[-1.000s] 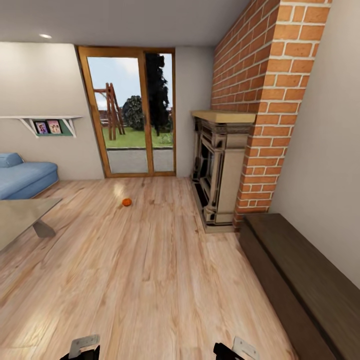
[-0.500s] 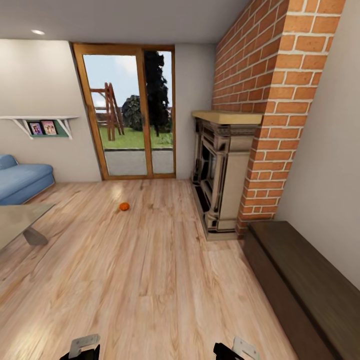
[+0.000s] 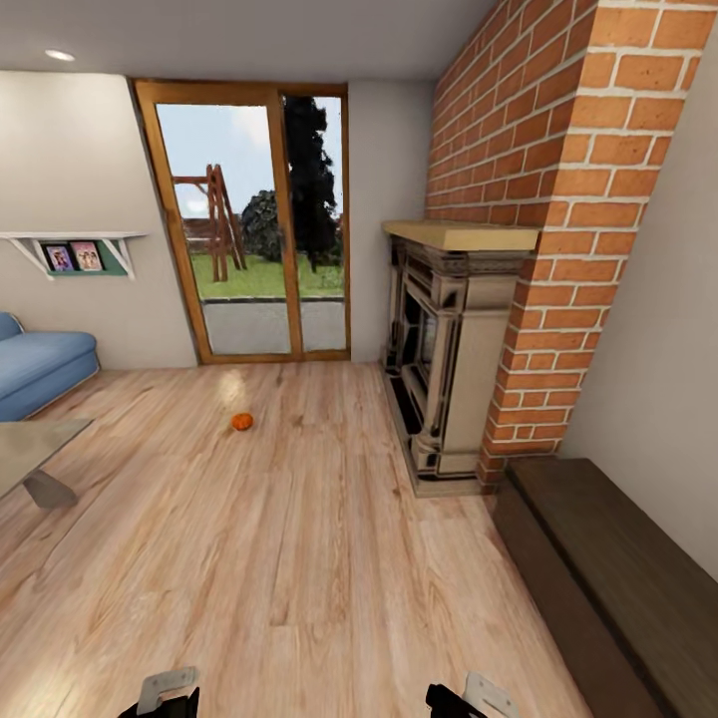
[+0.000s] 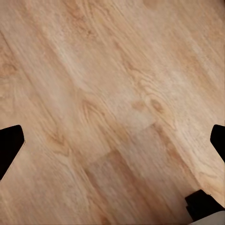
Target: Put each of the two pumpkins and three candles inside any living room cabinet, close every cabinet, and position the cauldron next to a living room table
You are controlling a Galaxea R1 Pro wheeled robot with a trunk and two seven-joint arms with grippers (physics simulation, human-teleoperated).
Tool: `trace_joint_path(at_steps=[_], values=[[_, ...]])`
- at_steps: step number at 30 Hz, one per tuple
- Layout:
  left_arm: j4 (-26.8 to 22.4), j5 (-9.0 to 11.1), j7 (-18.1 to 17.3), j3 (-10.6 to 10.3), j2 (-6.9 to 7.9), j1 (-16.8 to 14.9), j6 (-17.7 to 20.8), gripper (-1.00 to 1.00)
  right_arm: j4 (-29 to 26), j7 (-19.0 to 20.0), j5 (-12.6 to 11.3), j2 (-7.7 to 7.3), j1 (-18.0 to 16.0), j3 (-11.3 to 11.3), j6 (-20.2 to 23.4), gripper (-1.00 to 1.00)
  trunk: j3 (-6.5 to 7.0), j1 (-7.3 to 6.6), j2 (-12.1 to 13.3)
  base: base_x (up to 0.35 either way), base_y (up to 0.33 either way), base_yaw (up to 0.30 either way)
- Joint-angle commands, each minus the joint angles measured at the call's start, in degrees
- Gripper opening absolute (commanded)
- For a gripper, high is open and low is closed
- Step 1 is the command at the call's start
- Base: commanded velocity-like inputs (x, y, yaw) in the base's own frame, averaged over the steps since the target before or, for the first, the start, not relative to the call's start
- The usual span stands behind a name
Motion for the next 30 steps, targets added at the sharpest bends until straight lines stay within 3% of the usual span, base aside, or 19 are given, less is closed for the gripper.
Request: trace_joint_path(at_steps=[1, 30], values=[[-0.07, 0.35, 0.38, -0.49, 0.05, -0.03, -0.16, 1.0, 0.03, -0.24, -0.61, -0.01, -0.04, 0.45, -0.33, 1.0, -0.06, 0.03, -0.03, 0.333, 0.0, 0.0], [-0.07, 0.35, 0.38, -0.49, 0.05, -0.03, -0.21, 1.0, 0.27, -0.24, -0.67, -0.01, -0.04, 0.45, -1.42, 1.0, -0.06, 0.03, -0.03, 0.333, 0.0, 0.0]])
